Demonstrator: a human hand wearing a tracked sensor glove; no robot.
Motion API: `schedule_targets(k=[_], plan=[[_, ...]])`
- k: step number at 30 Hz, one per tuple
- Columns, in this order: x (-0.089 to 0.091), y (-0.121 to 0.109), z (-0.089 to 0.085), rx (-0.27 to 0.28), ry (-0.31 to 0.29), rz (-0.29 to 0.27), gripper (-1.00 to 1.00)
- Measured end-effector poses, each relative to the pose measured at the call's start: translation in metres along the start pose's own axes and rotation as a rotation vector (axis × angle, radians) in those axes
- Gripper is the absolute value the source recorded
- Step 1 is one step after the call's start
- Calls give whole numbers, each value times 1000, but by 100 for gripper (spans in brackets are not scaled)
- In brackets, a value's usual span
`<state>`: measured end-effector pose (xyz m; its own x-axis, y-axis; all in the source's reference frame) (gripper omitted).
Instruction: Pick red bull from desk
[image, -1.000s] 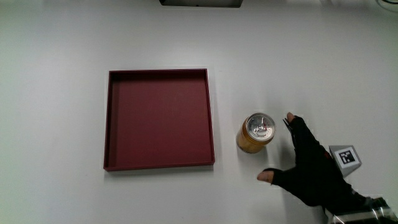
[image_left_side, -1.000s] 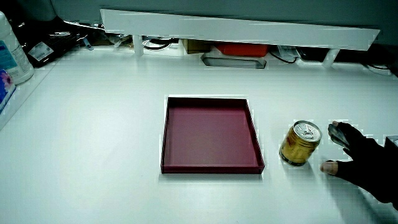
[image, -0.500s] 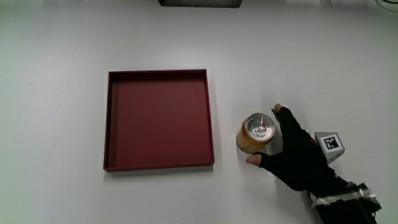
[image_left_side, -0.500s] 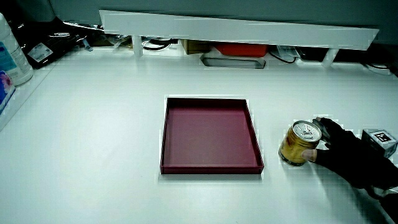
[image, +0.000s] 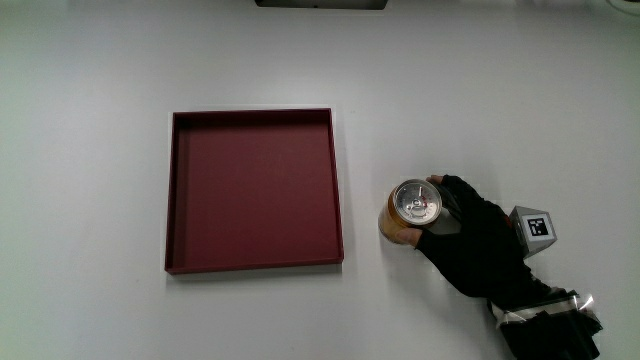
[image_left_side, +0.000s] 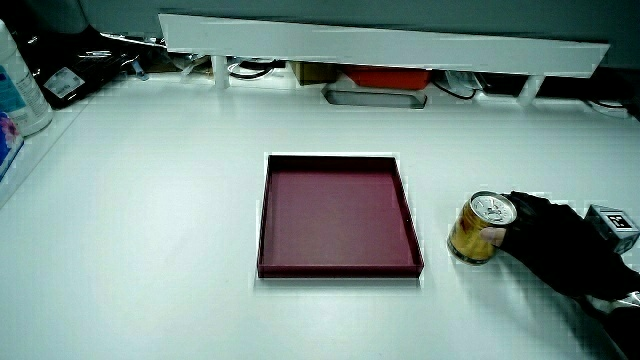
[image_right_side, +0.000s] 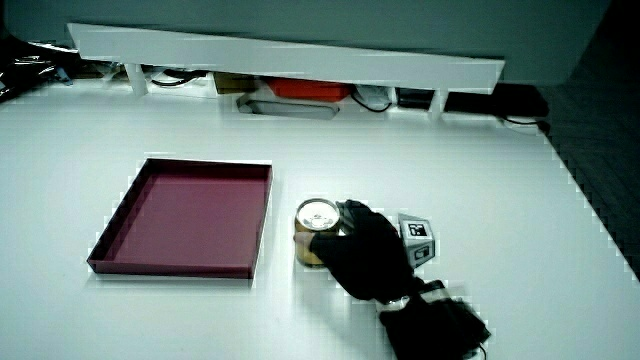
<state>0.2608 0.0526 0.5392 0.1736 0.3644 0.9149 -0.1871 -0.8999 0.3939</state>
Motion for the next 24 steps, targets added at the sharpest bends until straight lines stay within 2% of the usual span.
schedule_targets(k=[1, 4, 5, 11, 12, 15, 17, 18, 19, 20, 21, 24], plan=[[-1, 0, -2, 2, 18, 21, 44], [-2, 0, -4, 5, 43, 31, 56], [-3, -1, -5, 13, 39, 23, 60], [1, 1, -3, 38, 29, 59, 84], [-4, -1, -5, 36, 48, 78, 88], [-3, -2, -5, 61, 48, 84, 100], [-4, -1, -4, 62, 66, 94, 100], [-3, -1, -3, 73, 53, 111, 100], [3, 2, 2, 76, 32, 103, 100], [-5, 4, 0, 54, 42, 109, 100], [-11, 5, -1, 68, 44, 125, 100], [-29, 11, -3, 49, 25, 150, 100]])
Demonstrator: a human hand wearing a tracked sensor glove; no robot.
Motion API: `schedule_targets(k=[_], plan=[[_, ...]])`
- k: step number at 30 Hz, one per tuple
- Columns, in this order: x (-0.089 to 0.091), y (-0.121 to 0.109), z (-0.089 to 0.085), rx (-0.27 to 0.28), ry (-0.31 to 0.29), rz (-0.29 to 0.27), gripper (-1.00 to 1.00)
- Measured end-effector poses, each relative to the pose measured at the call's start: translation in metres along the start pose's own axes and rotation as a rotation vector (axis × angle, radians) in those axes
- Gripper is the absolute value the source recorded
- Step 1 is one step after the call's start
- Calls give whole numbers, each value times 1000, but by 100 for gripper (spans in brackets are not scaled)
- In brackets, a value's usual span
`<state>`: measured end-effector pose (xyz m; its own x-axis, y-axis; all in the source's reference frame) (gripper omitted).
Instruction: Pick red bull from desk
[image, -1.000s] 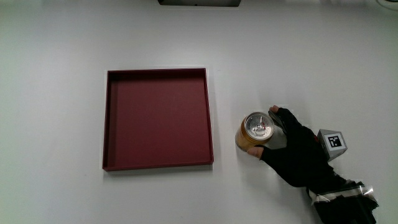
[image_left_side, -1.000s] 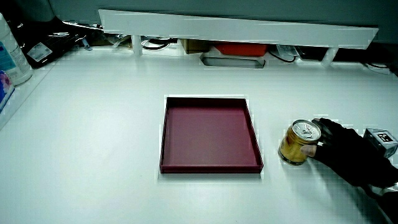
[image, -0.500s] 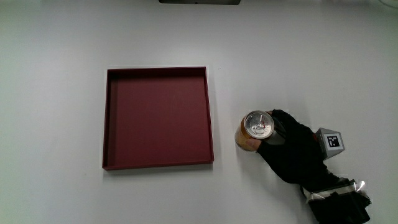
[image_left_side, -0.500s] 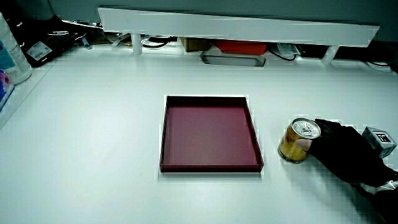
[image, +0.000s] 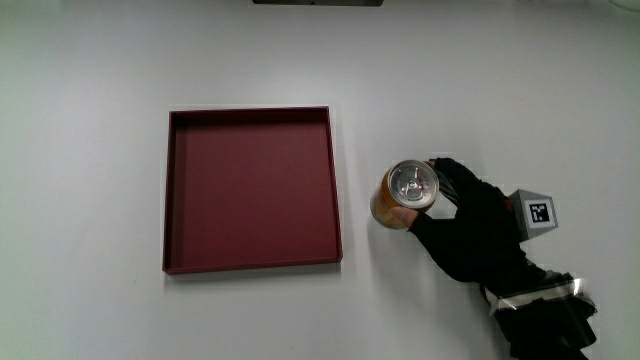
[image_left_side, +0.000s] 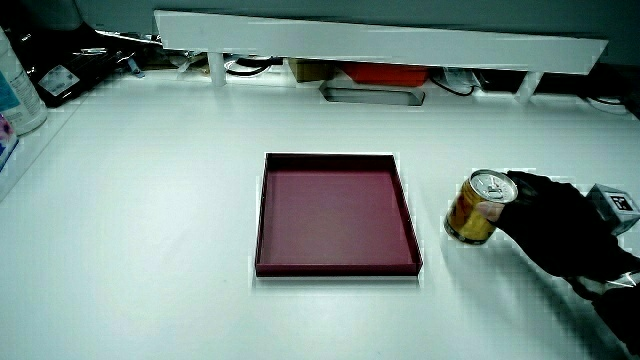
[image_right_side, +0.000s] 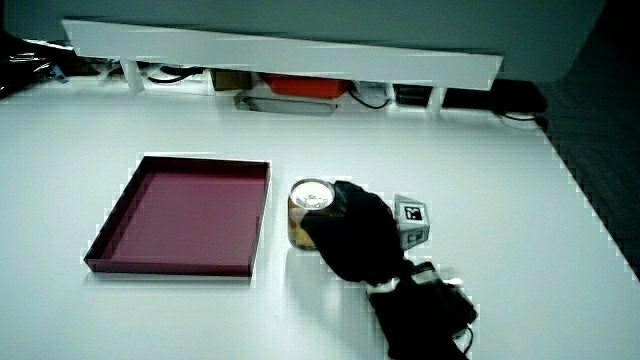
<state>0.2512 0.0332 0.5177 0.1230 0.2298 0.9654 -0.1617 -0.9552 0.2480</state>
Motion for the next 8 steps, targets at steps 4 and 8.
schedule_targets(k=[4, 8], plan=[[-28, 13, -11, -40, 1, 51, 100], [-49, 25, -28, -59, 6, 84, 100]])
